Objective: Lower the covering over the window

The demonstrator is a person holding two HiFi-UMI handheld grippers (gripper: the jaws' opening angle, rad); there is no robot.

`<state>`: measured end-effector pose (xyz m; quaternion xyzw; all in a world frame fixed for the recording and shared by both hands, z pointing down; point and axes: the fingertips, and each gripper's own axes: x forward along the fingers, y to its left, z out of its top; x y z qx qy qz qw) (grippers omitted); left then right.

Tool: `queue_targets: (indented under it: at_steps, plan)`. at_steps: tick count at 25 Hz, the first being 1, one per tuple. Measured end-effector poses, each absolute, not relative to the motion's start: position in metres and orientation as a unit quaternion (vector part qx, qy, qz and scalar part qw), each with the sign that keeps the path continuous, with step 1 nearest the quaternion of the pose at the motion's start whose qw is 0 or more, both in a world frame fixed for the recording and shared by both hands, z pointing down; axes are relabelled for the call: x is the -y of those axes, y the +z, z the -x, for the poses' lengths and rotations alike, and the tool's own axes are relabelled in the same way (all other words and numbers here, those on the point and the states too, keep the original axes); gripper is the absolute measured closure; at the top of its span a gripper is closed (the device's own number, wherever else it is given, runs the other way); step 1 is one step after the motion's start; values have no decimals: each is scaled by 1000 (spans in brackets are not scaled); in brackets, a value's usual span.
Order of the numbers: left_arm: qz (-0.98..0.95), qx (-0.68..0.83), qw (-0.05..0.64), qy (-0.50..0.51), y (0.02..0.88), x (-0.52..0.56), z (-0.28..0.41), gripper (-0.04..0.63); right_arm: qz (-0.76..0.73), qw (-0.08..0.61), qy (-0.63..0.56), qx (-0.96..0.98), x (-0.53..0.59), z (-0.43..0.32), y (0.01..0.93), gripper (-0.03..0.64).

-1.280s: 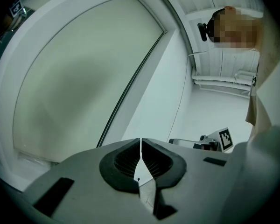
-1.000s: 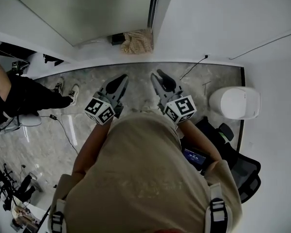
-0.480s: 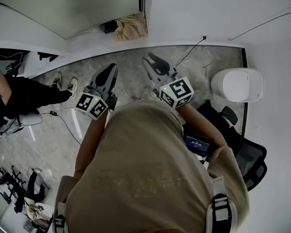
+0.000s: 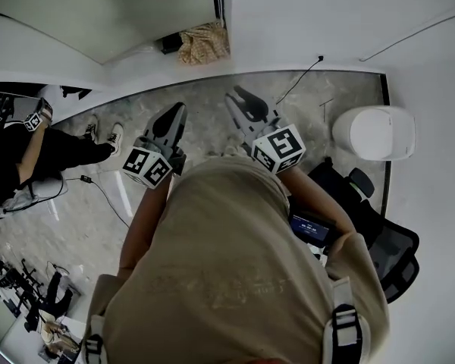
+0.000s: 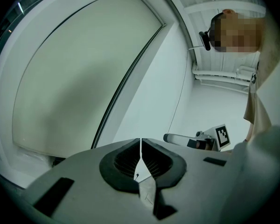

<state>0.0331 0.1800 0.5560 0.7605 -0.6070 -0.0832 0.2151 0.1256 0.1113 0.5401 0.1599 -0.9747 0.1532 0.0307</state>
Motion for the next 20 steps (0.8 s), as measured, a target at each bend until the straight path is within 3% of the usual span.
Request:
queue_targets:
  at_steps: [20]
  plan:
    - [-768,592,230,-85,560,-172,-44,572,-176,36,134,975,-135,-119,541,529]
